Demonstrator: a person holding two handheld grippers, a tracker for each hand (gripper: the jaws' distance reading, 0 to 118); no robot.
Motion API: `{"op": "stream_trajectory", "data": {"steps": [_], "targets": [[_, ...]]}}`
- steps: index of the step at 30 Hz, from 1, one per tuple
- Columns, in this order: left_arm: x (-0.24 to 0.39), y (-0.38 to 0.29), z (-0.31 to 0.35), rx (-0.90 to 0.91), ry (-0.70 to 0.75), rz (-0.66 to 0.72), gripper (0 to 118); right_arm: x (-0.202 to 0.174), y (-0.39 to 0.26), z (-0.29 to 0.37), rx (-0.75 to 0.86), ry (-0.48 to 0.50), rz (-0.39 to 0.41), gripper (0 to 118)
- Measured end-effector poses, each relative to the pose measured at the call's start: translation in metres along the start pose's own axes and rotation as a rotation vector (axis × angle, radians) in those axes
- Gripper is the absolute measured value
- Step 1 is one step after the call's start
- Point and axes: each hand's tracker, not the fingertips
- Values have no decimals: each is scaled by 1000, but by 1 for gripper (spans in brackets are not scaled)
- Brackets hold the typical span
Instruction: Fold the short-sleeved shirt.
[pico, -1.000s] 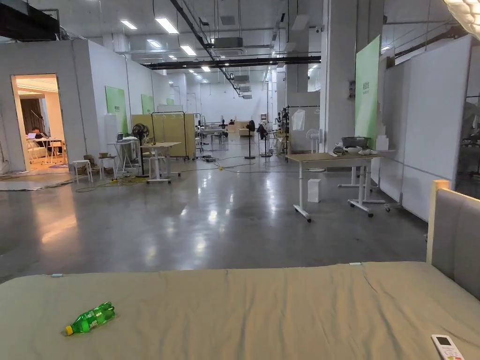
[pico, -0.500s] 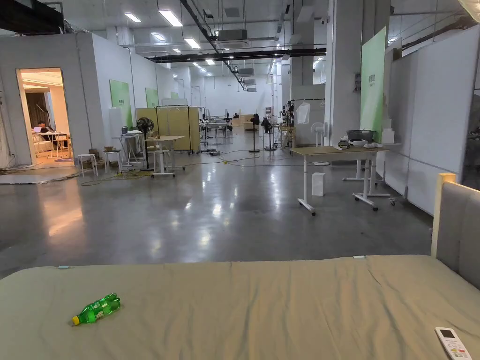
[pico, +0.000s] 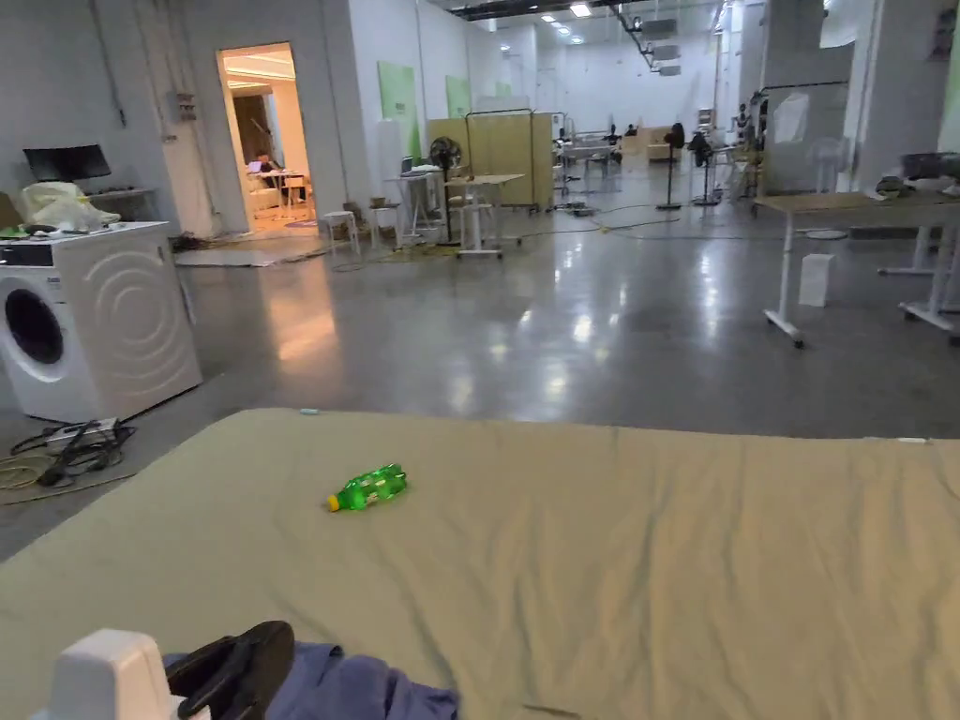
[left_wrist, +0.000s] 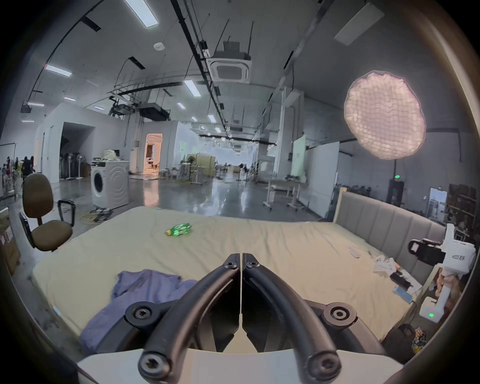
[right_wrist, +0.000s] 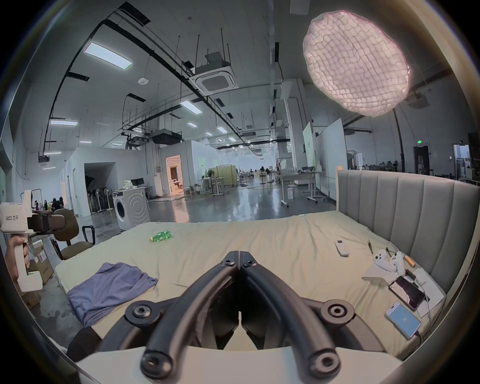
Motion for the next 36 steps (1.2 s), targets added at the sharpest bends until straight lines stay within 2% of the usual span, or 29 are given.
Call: {"op": "stream_trajectory", "data": {"steps": [2, 3, 5, 6, 7, 8, 9, 13, 15, 17, 19, 23, 25, 27, 29, 30, 33, 36], "targets": [[-20, -1, -8, -72, 37, -8, 1, 0, -7, -4, -25, 9, -3, 0], [-26, 0, -15, -107, 64, -10, 5, 2, -12, -6, -39, 9, -5, 0], [-49, -7, -35, -189, 117, 7, 33, 4, -22, -12, -82, 9, -15, 0], [-66, -17, -49, -231, 129, 17, 48, 4, -28, -17, -136, 9, -52, 0], [-78, -26, -62, -252, 127, 22, 68, 3, -31, -19, -157, 2, -54, 0], [-88, -35, -76, -290, 130, 20, 79, 3, -34, -23, -184, 2, -59, 0], [-96, -44, -91, -341, 137, 7, 83, 2, -37, -26, -205, 0, -55, 0], [-121, -87, -154, -508, 128, -16, 87, -3, -47, -32, -274, -14, -6, 0], [-132, -108, -181, -570, 124, 43, 90, -3, -54, -35, -306, -24, -10, 0], [-148, -131, -210, -609, 144, 117, 91, -4, -66, -35, -354, -33, -67, 0], [-152, -142, -226, -661, 204, 130, 91, -7, -76, -34, -400, -16, -94, 0], [-151, -153, -247, -707, 216, 62, 89, -17, -93, -34, -477, -36, -27, 0], [-149, -164, -256, -761, 216, 47, 77, -21, -98, -36, -498, -33, -12, 0], [-155, -182, -273, -812, 230, 19, 76, -23, -103, -37, -511, -31, -3, 0], [-148, -178, -270, -761, 242, 8, 73, -25, -106, -38, -518, -28, -5, 0], [-145, -177, -270, -762, 230, 13, 63, -26, -107, -38, -522, -22, -16, 0], [-141, -173, -269, -764, 225, 14, 11, -26, -112, -39, -534, -2, -65, 0], [-144, -165, -266, -779, 219, 60, 10, -27, -111, -32, -533, -1, -68, 0]]}}
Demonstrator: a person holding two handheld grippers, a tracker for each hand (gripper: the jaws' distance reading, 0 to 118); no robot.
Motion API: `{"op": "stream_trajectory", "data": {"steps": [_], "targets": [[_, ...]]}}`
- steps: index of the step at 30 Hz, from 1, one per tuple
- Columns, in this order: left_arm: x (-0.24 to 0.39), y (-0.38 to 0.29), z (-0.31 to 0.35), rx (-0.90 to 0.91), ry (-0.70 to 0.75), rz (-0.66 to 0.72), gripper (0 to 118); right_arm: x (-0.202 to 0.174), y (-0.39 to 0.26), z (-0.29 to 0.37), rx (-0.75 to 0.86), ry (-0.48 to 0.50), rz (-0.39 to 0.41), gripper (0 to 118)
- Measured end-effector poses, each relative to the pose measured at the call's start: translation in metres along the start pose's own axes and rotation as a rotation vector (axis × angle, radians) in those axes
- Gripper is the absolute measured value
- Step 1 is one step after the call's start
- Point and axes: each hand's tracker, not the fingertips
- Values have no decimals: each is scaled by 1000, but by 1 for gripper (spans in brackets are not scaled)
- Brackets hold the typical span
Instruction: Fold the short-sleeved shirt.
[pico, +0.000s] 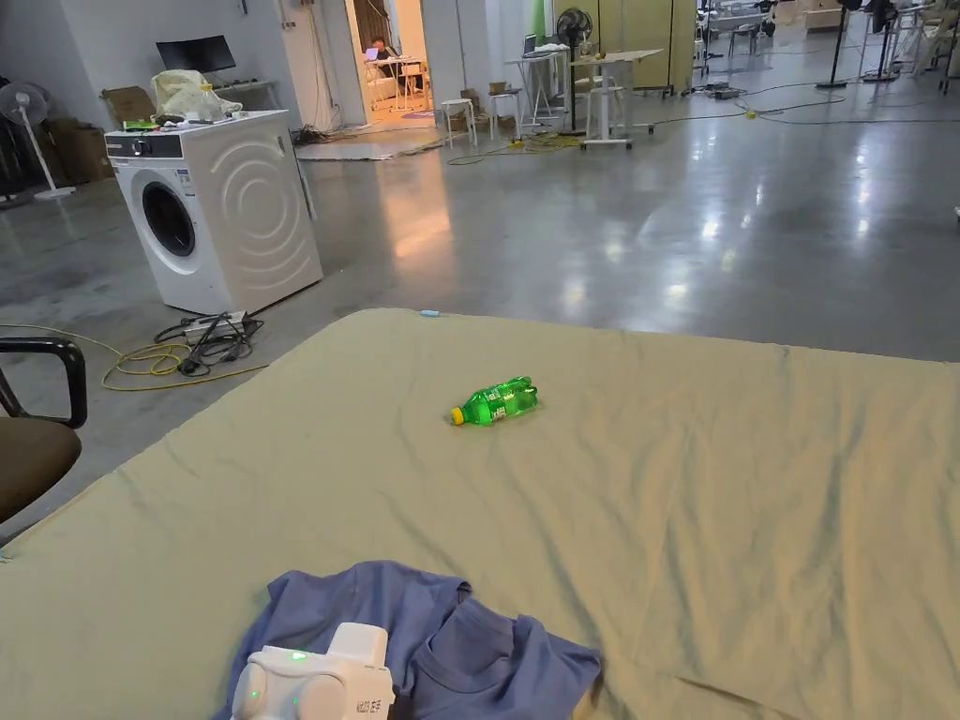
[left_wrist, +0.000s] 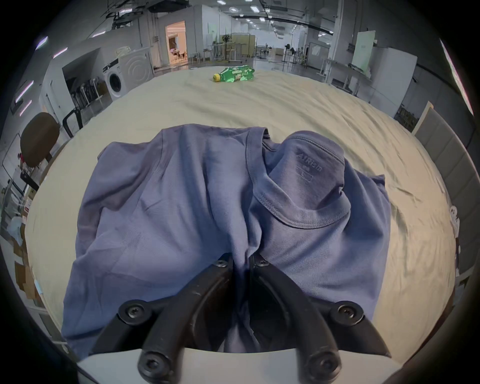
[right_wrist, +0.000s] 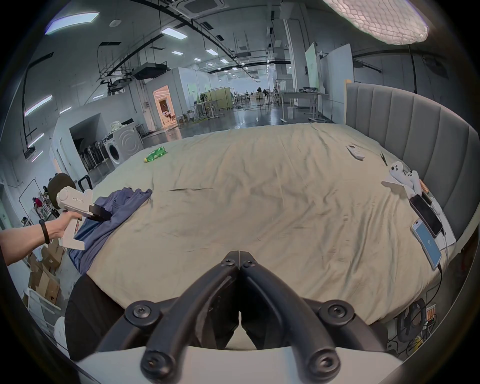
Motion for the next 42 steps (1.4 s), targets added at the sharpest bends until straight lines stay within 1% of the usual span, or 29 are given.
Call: {"op": "stream_trajectory", "data": {"steps": [1, 3, 4, 7, 8, 10, 11, 12, 13, 14, 16, 18, 20, 21, 22, 23, 25, 26, 28, 31, 33, 34, 36, 37, 38, 39, 40, 41, 42], "targets": [[-3, 3, 5, -4, -12, 33, 7, 1, -1, 4, 9, -3, 3, 0], [-6, 13, 27, 56, -12, 95, 6, 5, -2, 11, 16, -10, 13, 0], [-9, 22, 43, 91, -47, 130, 6, 7, -3, 14, 15, -14, 18, 0], [-12, 51, 81, 230, -52, 162, 5, 19, -8, 18, 6, -6, 26, 0], [-10, 62, 94, 253, -79, 171, 5, 22, -9, 20, 2, -8, 27, 0], [7, 78, 116, 309, -102, 102, 5, 28, -12, 26, 12, -28, 19, 0], [20, 86, 125, 322, -100, 58, 5, 30, -16, 29, 24, -35, 3, 0], [39, 88, 124, 303, -100, -24, 5, 33, -18, 32, 32, -42, -19, 0], [65, 92, 125, 304, -112, -90, 5, 35, -21, 37, 44, -51, -50, 0], [89, 90, 123, 300, -156, -144, 5, 38, -24, 42, 48, -61, -75, 0], [149, 86, 113, 285, -240, -215, 5, 41, -31, 53, 48, -76, -107, 0], [214, 71, 98, 264, -348, -307, 5, 48, -38, 66, 55, -96, -112, 0], [284, 47, 89, 224, -451, -394, 5, 53, -45, 80, 60, -146, -118, 0], [313, 35, 87, 201, -492, -436, 5, 58, -48, 86, 59, -174, -134, 0], [341, 18, 94, 189, -530, -479, 5, 63, -51, 91, 61, -198, -166, 0], [373, 0, 95, 173, -598, -515, 5, 68, -54, 96, 70, -220, -204, 0], [421, -34, 102, 118, -745, -511, 5, 78, -61, 106, 81, -258, -268, 0], [440, -51, 103, 99, -809, -522, 5, 82, -65, 110, 84, -275, -289, 0], [479, -85, 114, 70, -897, -585, 5, 89, -73, 116, 87, -290, -289, 0], [516, -134, 131, 19, -993, -676, 5, 95, -82, 122, 73, -317, -279, 0], [529, -162, 136, -27, -1038, -673, 5, 99, -86, 124, 65, -327, -275, 0], [534, -173, 139, -52, -1083, -709, 5, 101, -88, 124, 59, -330, -279, 0], [539, -190, 139, -27, -1050, -787, 5, 105, -90, 120, 50, -332, -293, 0], [539, -195, 135, -22, -1017, -792, 6, 105, -89, 119, 46, -335, -298, 0], [532, -190, 136, -15, -1020, -770, 11, 104, -89, 120, 49, -337, -299, 0], [524, -184, 132, -22, -1021, -742, 26, 101, -85, 119, 57, -336, -297, 0], [514, -178, 131, -20, -985, -686, 56, 99, -82, 119, 65, -330, -292, 0], [499, -169, 133, 0, -956, -640, 70, 98, -79, 118, 75, -319, -283, 0], [487, -156, 133, 24, -951, -611, 71, 96, -76, 116, 81, -309, -270, 0]]}}
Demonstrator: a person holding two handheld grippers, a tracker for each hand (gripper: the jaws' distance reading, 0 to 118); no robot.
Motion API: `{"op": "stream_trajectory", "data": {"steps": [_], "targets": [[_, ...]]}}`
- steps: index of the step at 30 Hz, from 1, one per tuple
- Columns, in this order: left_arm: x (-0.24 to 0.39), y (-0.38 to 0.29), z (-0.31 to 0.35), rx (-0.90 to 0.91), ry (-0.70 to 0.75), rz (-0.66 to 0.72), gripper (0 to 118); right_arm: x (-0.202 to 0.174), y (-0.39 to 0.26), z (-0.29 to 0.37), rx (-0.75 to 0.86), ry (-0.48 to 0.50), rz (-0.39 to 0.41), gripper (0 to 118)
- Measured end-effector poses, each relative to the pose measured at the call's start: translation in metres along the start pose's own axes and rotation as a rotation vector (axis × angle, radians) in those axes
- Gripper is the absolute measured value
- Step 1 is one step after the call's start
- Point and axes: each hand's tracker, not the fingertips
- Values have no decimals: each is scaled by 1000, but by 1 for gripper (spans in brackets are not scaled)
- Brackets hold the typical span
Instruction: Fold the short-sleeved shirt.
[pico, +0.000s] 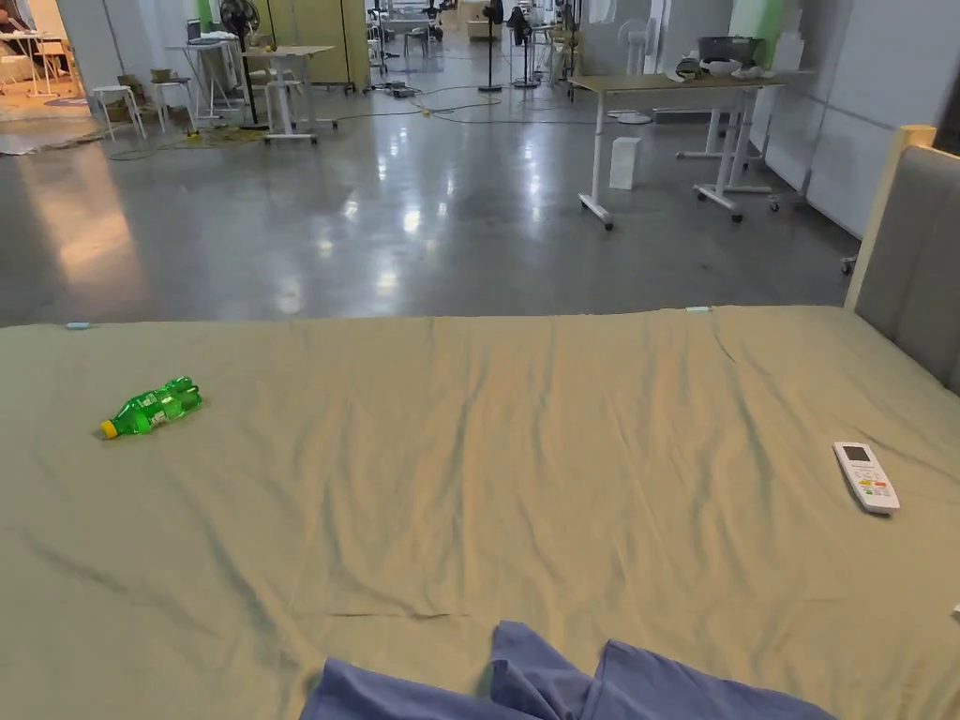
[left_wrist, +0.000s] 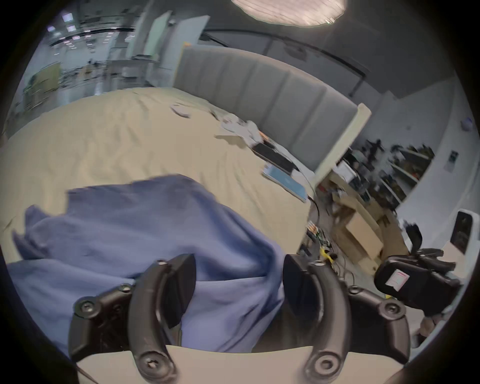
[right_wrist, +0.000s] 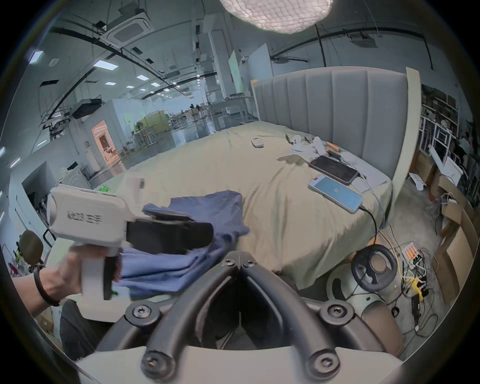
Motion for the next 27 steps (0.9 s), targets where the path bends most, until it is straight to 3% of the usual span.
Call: {"op": "stream_trajectory", "data": {"steps": [2, 7, 11, 15, 18, 22, 27], "targets": [[-23, 4, 52, 85, 19, 12, 71, -7, 7, -6, 10, 34, 43, 0], [-63, 1, 200, 293, 327, -8, 71, -44, 39, -18, 74, 126, 144, 0], [-55, -18, 312, 474, 550, -1, 71, -69, 65, -21, 152, 199, 169, 0], [-29, -52, 368, 592, 773, -49, 68, -83, 83, -12, 250, 223, 223, 0], [-12, -72, 387, 649, 918, -75, 52, -93, 95, 5, 319, 224, 288, 0], [3, -90, 395, 651, 982, -60, 8, -107, 105, 30, 412, 187, 412, 0], [26, -96, 390, 604, 951, -38, 0, -104, 102, 28, 403, 217, 380, 0]]}}
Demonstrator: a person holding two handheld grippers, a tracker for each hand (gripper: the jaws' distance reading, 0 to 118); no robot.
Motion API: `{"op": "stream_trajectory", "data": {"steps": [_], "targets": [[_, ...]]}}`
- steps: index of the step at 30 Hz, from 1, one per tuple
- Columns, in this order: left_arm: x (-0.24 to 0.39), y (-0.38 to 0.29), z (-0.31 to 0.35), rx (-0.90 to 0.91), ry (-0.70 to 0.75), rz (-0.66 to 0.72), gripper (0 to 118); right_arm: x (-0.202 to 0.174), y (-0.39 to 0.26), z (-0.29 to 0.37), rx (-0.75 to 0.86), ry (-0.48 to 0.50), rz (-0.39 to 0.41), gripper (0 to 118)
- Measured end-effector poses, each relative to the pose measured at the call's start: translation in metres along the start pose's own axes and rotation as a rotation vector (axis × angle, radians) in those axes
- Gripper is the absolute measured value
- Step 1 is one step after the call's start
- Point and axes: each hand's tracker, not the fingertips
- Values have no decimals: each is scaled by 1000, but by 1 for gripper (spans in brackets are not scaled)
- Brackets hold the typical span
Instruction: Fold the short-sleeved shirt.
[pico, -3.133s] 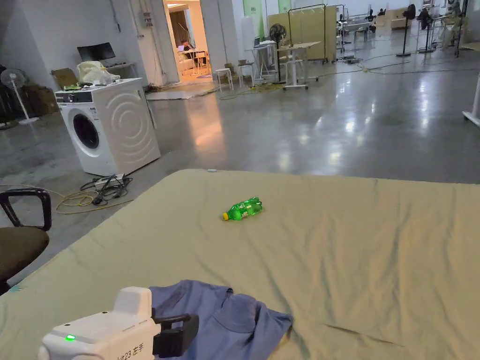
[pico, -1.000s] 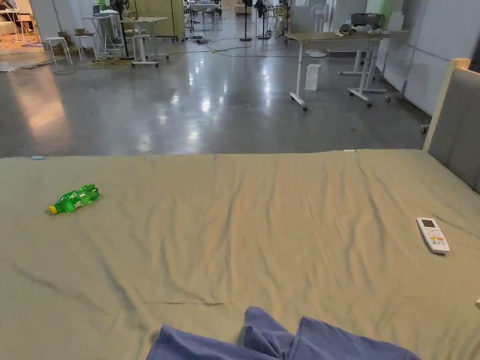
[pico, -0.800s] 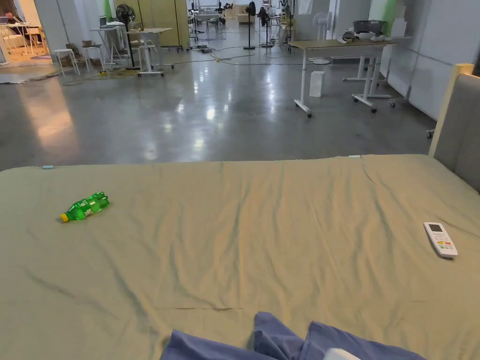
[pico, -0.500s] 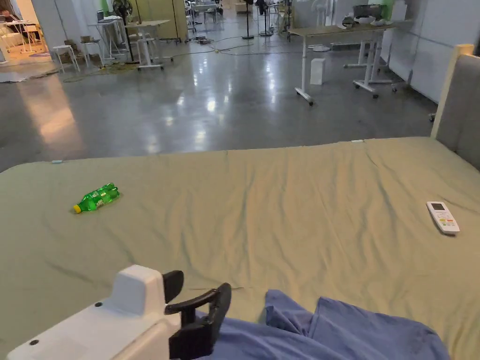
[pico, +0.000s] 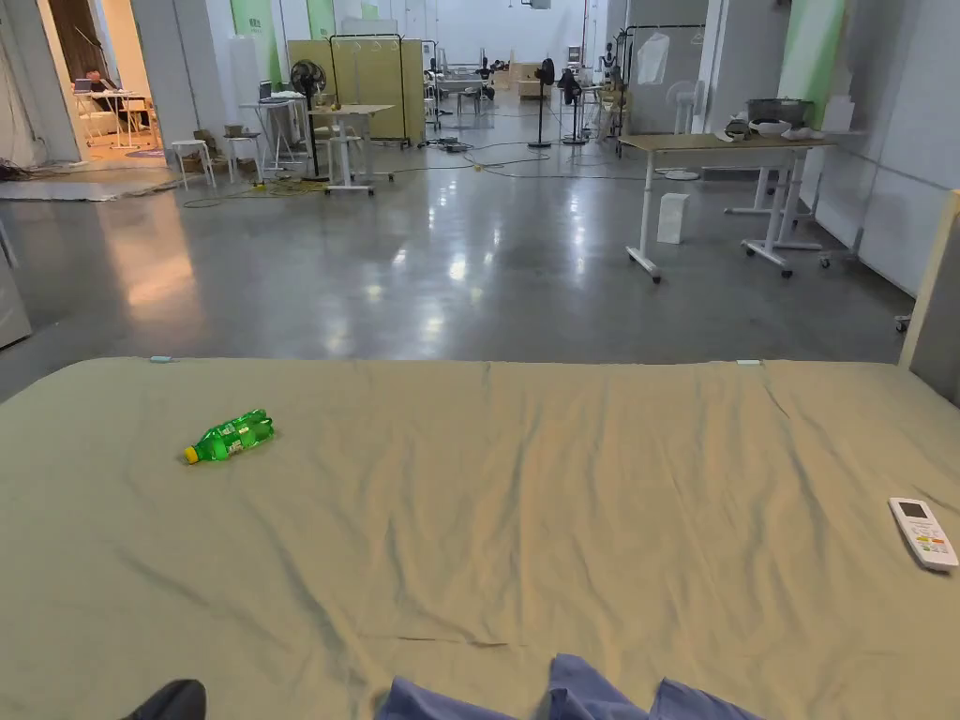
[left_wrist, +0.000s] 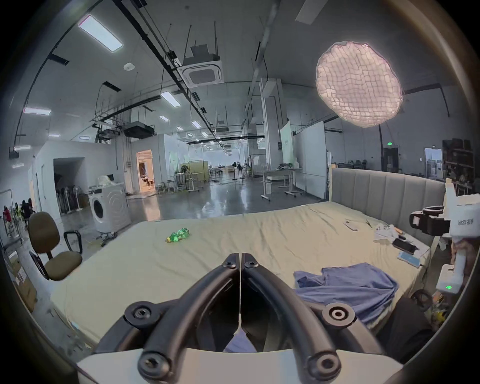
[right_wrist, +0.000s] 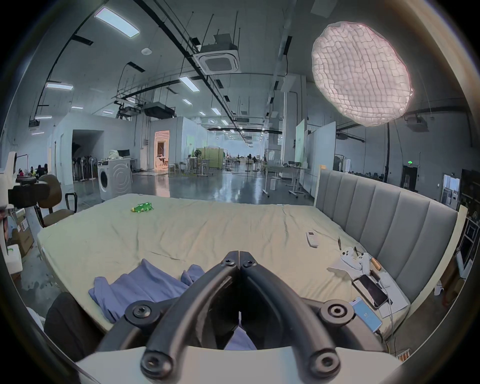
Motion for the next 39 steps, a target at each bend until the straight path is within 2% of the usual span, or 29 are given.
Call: {"op": "stream_trajectory", "data": {"steps": [2, 7, 21, 27, 30, 33, 34, 35, 36, 37, 38, 39], "targets": [[-1, -1, 6, 4, -60, 54, 0, -1, 0, 0, 3, 1, 6, 0], [7, 6, 7, 10, -39, 1, 0, -1, -1, 1, 4, 10, 10, 0], [4, 0, -16, -55, -85, 77, 0, 1, -14, -3, -56, 17, -32, 0], [-3, -11, -64, -197, -142, 114, 0, 7, -25, -8, -107, 19, -95, 0], [-4, -17, -100, -242, -176, 118, 0, 9, -30, -8, -110, 14, -86, 0], [-1, -29, -161, -342, -226, 129, 0, 14, -40, -10, -144, 4, -116, 0], [1, -35, -183, -372, -247, 139, 6, 17, -46, -11, -158, 0, -129, 0], [4, -40, -204, -410, -267, 137, 20, 19, -51, -12, -176, -5, -140, 0], [7, -46, -227, -447, -273, 123, 43, 21, -54, -12, -190, -7, -145, 0], [10, -57, -247, -483, -270, 124, 73, 23, -57, -13, -198, -11, -146, 0], [14, -68, -269, -530, -276, 116, 81, 25, -61, -14, -209, -17, -150, 0], [19, -78, -291, -585, -281, 105, 81, 28, -64, -14, -224, -22, -155, 0]]}}
